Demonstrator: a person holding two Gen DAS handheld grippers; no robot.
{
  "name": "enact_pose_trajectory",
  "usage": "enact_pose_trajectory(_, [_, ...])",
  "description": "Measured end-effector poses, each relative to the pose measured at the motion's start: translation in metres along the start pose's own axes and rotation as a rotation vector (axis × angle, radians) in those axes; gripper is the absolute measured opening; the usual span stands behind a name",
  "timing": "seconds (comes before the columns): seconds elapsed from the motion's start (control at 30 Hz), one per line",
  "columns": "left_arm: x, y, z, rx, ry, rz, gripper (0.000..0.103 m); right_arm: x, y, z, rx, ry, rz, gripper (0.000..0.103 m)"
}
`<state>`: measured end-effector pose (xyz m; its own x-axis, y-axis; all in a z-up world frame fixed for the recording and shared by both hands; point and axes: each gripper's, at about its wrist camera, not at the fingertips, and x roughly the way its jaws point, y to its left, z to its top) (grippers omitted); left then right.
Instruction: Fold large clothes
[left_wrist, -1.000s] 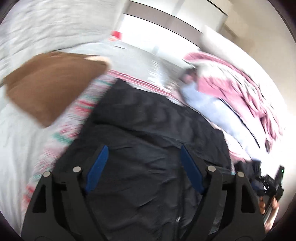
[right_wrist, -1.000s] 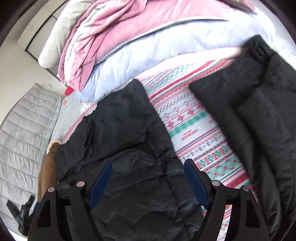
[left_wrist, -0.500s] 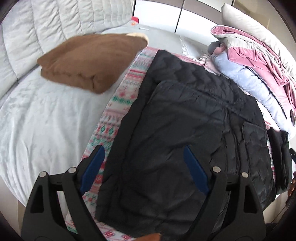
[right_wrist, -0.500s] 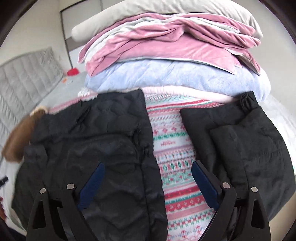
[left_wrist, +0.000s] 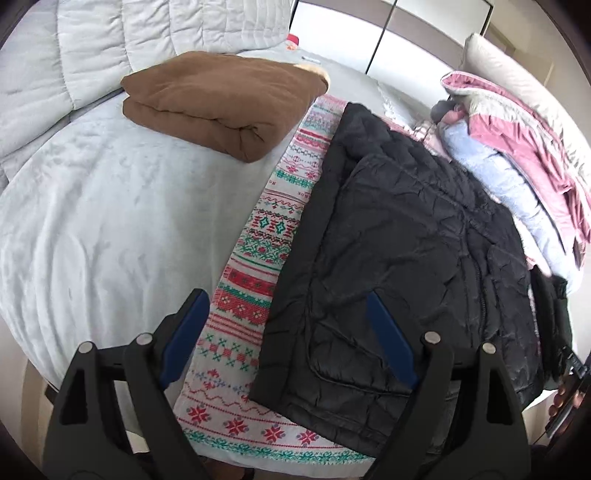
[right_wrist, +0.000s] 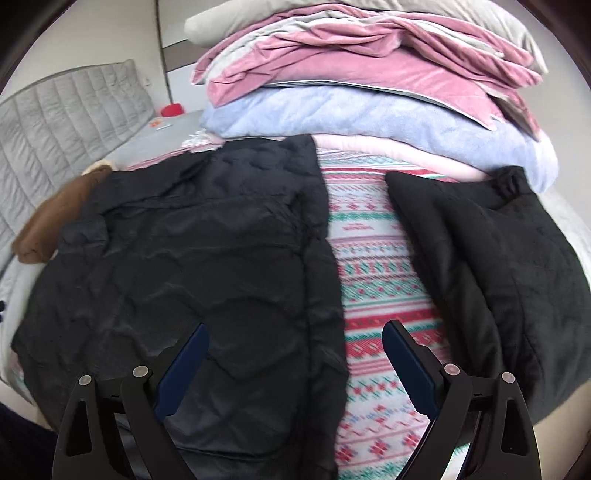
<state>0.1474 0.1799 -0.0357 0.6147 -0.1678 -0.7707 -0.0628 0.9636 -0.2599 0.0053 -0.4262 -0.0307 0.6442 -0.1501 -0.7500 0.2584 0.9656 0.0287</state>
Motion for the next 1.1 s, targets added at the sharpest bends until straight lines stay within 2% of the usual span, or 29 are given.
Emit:
enact_pose_trajectory(0.1, [0.001,0.003,-0.005,-0.032,-0.021,0.019,0.087,-0.001,-0.003,-0.007,0.008,-0.005,-0.06,0.096])
enact_pose_trajectory(0.2, [0.002,0.004,-0.008,-0.07,-0.033,-0.008,0.087,-0.004,-0.006,-0.011,0.024,-0.008,-0.074,0.096])
enact_pose_trajectory(0.3, [0.004,-0.001,-0.011,-0.063,-0.035,0.004,0.087,-0.009,-0.011,-0.015,0.053,-0.016,-0.06,0.096])
enact_pose_trajectory(0.43, [0.012,0.001,-0.014,-0.067,-0.043,0.048,0.087,-0.008,-0.03,-0.024,0.159,0.016,0.028,0.096])
enact_pose_trajectory(0.5, [0.014,0.0,-0.014,-0.059,-0.032,0.025,0.087,-0.009,-0.037,-0.027,0.192,0.02,0.057,0.096])
enact_pose_trajectory(0.57, [0.017,-0.003,-0.014,-0.028,0.009,-0.017,0.087,-0.01,-0.043,-0.031,0.217,0.018,0.055,0.096])
enact_pose_trajectory(0.6, [0.023,-0.007,-0.014,-0.006,0.063,-0.025,0.087,-0.009,-0.045,-0.032,0.222,0.03,0.042,0.096])
enact_pose_trajectory(0.67, [0.03,-0.009,-0.015,0.004,0.121,-0.022,0.087,-0.003,-0.049,-0.036,0.231,0.083,0.033,0.096])
enact_pose_trajectory(0.77, [0.036,-0.009,-0.016,-0.011,0.163,-0.035,0.087,0.004,-0.054,-0.042,0.28,0.133,0.104,0.094])
enact_pose_trajectory(0.8, [0.036,-0.008,-0.017,-0.017,0.168,-0.039,0.087,0.004,-0.055,-0.044,0.287,0.139,0.118,0.091])
enact_pose_trajectory(0.87, [0.036,-0.007,-0.017,-0.023,0.17,-0.045,0.087,0.006,-0.057,-0.049,0.295,0.157,0.114,0.064])
enact_pose_trajectory(0.97, [0.033,-0.004,-0.019,-0.037,0.162,-0.068,0.087,0.014,-0.064,-0.06,0.349,0.215,0.143,0.046])
enact_pose_trajectory(1.1, [0.03,-0.002,-0.021,-0.034,0.157,-0.083,0.086,0.021,-0.066,-0.069,0.389,0.259,0.194,0.041])
